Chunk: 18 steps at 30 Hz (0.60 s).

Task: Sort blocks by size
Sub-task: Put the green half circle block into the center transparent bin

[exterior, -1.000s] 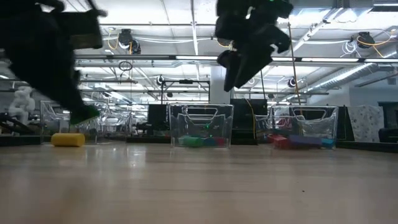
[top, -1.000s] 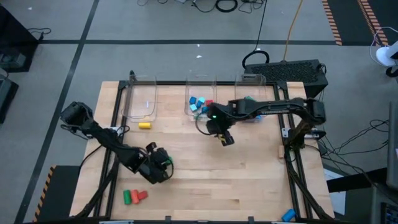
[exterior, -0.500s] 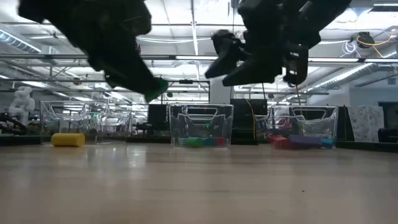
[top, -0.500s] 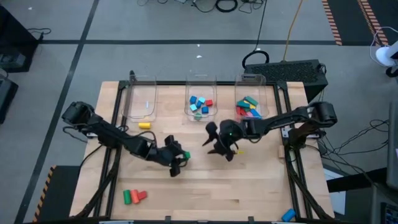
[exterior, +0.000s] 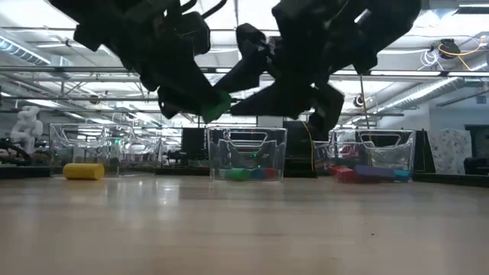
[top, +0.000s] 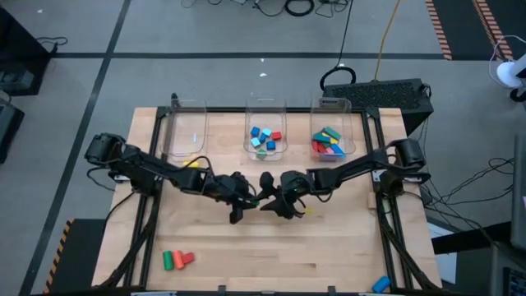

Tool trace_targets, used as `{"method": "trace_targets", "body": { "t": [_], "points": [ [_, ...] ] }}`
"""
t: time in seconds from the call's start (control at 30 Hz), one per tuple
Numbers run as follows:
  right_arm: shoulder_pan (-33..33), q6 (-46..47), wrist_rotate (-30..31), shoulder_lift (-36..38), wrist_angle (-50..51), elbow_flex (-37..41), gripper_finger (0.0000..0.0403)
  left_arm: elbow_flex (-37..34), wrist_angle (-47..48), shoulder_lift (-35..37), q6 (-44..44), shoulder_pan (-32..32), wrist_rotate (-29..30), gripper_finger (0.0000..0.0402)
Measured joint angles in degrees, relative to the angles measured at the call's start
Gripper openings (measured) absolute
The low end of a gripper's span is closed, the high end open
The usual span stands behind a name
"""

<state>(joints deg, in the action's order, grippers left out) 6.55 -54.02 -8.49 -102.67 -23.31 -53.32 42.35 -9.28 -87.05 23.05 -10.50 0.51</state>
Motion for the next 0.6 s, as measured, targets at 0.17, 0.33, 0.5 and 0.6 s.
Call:
{"method": "trace_targets", "body": {
  "t": [0.17,0.33,0.5,0.6],
  "points": [
    [0.3,-1.6,3.4,-2.5,0.0,-2.1,0.0187,0.0,-0.6,0.0,0.0,1.5,-3.7,0.0137],
    [0.3,-2.6,4.2,-2.8,-0.1,-2.2,0.0182,0.0,-1.0,0.0,0.0,2.1,-5.0,0.0137],
    [0.3,-2.4,4.5,-2.8,-0.3,-2.2,0.0137,0.0,-0.9,0.0,0.4,2.3,-5.1,0.0137],
    [0.3,-2.8,4.5,-2.8,-0.5,-2.3,0.0097,0.0,-0.9,0.0,0.6,2.3,-5.1,0.0141]
  ]
}}
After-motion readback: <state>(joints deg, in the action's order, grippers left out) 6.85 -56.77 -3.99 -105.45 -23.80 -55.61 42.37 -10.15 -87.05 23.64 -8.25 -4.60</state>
